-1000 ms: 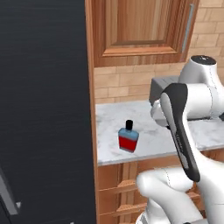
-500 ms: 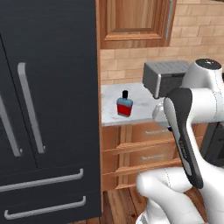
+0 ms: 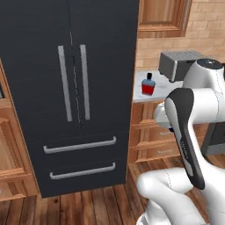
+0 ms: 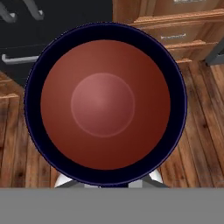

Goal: Place the microwavable item in the microwave. Then, close the microwave door and press the start button.

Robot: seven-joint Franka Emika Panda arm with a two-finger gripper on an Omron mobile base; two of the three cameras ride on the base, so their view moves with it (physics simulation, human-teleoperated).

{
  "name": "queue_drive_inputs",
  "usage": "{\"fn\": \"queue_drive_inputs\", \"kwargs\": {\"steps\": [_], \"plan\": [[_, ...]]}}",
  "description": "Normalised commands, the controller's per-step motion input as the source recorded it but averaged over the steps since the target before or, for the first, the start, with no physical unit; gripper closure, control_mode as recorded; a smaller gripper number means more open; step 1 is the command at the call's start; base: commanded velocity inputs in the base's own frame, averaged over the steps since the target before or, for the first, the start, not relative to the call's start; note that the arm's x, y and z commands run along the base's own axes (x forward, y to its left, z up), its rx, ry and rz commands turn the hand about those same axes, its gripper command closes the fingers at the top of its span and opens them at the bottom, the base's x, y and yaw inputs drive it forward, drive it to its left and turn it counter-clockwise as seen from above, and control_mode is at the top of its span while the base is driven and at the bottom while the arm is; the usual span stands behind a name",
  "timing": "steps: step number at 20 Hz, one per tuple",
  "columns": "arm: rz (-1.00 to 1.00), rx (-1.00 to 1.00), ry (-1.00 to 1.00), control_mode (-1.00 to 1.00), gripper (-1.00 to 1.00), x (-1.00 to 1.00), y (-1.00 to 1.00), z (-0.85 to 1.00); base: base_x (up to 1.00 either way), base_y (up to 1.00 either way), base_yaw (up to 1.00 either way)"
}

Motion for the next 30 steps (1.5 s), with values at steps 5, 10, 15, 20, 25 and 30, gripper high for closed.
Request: {"fn": "queue_drive_inputs", "kwargs": {"steps": [5, 10, 15, 20, 25, 30], "plan": [[0.0, 0.0, 0.0, 1.0, 1.0, 0.0, 0.0, 0.0, -0.61, 1.0, -0.01], [0.0, 0.0, 0.0, 1.0, 1.0, 0.0, 0.0, 0.0, -0.11, 1.0, 0.0], [0.0, 0.0, 0.0, 1.0, 1.0, 0.0, 0.0, 0.0, 0.08, 1.0, 0.0], [0.0, 0.0, 0.0, 1.0, 1.0, 0.0, 0.0, 0.0, 0.28, 1.0, 0.0], [0.0, 0.0, 0.0, 1.0, 1.0, 0.0, 0.0, 0.0, 0.48, 1.0, 0.0], [0.0, 0.0, 0.0, 1.0, 1.0, 0.0, 0.0, 0.0, 0.78, 0.55, -0.01]]}}
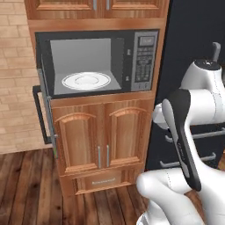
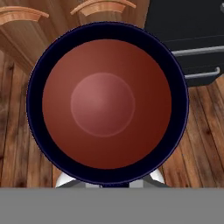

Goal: Place the microwavable item in the microwave. Then, close the microwave door and press the start button.

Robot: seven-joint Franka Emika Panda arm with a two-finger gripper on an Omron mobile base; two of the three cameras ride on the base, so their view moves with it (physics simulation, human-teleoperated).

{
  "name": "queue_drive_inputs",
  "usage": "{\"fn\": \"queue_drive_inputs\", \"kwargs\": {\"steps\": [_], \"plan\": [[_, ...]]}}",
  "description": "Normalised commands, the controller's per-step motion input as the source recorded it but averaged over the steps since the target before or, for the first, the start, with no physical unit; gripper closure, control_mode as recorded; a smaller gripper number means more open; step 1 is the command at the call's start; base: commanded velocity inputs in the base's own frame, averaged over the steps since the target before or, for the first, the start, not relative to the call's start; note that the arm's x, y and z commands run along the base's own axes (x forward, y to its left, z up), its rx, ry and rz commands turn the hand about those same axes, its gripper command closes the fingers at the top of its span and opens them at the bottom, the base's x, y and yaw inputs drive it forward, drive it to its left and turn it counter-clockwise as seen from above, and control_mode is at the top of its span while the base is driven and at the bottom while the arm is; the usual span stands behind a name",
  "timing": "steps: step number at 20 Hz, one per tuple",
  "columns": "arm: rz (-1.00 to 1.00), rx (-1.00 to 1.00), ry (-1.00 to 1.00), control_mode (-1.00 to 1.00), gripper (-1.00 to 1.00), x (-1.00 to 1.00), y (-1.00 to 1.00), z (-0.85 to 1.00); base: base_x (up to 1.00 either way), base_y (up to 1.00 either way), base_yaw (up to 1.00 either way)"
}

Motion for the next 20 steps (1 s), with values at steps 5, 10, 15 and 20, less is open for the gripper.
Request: {"fn": "queue_drive_inputs", "kwargs": {"steps": [5, 10, 15, 20], "plan": [[0.0, 0.0, 0.0, 1.0, 1.0, 0.0, 0.0, 0.0, 0.62, 0.38, 0.0], [0.0, 0.0, 0.0, 1.0, 1.0, 0.0, 0.0, 0.0, 0.17, 0.28, 0.0], [0.0, 0.0, 0.0, 1.0, 1.0, 0.0, 0.0, 0.0, 0.28, 0.22, 0.01], [0.0, 0.0, 0.0, 1.0, 1.0, 0.0, 0.0, 0.0, 0.42, 0.34, 0.05]]}}
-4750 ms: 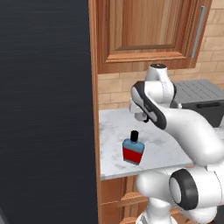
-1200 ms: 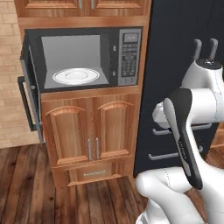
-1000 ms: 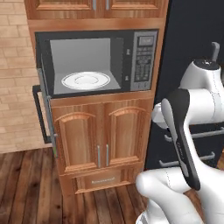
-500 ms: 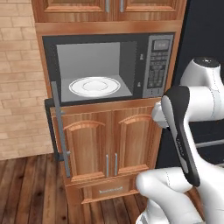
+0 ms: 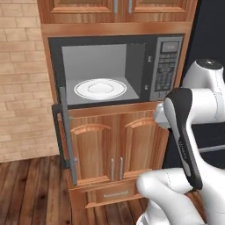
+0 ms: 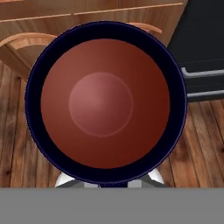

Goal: Place the microwavable item in the microwave. Then, close the microwave door and press the start button.

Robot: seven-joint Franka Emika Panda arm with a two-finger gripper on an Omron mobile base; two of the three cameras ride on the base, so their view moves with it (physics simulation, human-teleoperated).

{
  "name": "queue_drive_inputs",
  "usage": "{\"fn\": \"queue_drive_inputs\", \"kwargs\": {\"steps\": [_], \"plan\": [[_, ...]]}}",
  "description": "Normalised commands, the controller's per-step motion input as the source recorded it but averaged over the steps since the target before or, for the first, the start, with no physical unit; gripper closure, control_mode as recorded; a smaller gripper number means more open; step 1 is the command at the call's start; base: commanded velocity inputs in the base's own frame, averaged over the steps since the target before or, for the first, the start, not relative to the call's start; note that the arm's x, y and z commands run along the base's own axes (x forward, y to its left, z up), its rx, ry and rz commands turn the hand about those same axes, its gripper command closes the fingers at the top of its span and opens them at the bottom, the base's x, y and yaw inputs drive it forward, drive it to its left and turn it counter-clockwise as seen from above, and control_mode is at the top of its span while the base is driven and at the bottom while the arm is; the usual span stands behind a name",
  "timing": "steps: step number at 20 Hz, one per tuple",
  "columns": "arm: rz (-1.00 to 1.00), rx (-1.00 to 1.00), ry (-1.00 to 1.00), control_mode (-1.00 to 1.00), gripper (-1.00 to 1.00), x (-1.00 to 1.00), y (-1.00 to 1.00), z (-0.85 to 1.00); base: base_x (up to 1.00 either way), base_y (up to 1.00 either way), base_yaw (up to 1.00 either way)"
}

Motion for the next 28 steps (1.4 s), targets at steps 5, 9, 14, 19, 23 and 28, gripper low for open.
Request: {"fn": "queue_drive_inputs", "kwargs": {"steps": [5, 9, 14, 19, 23, 28], "plan": [[0.0, 0.0, 0.0, 1.0, 1.0, 0.0, 0.0, 0.0, 0.38, 0.4, 0.06], [0.0, 0.0, 0.0, 1.0, 1.0, 0.0, 0.0, 0.0, 0.29, 0.37, 0.05], [0.0, 0.0, 0.0, 1.0, 1.0, 0.0, 0.0, 0.0, 0.17, 0.12, 0.05], [0.0, 0.0, 0.0, 1.0, 1.0, 0.0, 0.0, 0.0, 0.12, 0.0, 0.03], [0.0, 0.0, 0.01, -1.0, 1.0, 0.12, 0.0, 0.0, 0.22, 0.0, 0.01], [0.01, 0.0, -0.01, -1.0, 1.0, 0.76, 0.01, 0.13, 0.0, 0.0, 0.0]]}}
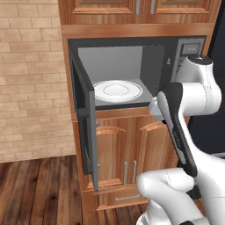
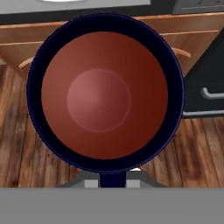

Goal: Place the microwavable item in the microwave. Then, close the microwave door and press the start button.

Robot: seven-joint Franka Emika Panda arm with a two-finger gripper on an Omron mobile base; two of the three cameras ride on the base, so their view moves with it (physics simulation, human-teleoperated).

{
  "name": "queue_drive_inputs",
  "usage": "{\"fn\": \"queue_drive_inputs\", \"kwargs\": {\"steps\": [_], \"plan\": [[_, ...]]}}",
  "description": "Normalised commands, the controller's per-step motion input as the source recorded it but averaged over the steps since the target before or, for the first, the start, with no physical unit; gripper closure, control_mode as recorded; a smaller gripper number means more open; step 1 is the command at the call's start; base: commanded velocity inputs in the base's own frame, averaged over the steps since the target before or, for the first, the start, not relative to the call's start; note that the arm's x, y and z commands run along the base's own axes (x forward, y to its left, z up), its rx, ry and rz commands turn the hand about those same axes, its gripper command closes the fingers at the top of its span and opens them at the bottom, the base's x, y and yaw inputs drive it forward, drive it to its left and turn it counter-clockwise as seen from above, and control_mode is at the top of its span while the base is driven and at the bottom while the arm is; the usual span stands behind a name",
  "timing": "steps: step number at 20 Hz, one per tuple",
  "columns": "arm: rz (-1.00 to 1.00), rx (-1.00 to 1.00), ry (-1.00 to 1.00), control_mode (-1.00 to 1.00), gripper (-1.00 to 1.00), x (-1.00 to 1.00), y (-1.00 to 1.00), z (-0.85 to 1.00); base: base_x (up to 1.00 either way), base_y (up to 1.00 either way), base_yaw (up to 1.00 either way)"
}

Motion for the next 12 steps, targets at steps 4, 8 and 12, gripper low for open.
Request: {"fn": "queue_drive_inputs", "kwargs": {"steps": [4, 8, 12], "plan": [[0.0, 0.0, -0.01, -1.0, 1.0, 0.98, 0.06, 0.22, 0.0, 0.0, 0.0], [0.0, -0.03, -0.01, -1.0, 1.0, 0.91, 0.27, 0.04, 0.0, 0.0, 0.0], [0.0, -0.04, 0.0, -1.0, 1.0, 0.77, 0.44, -0.12, 0.0, 0.0, 0.0]]}}
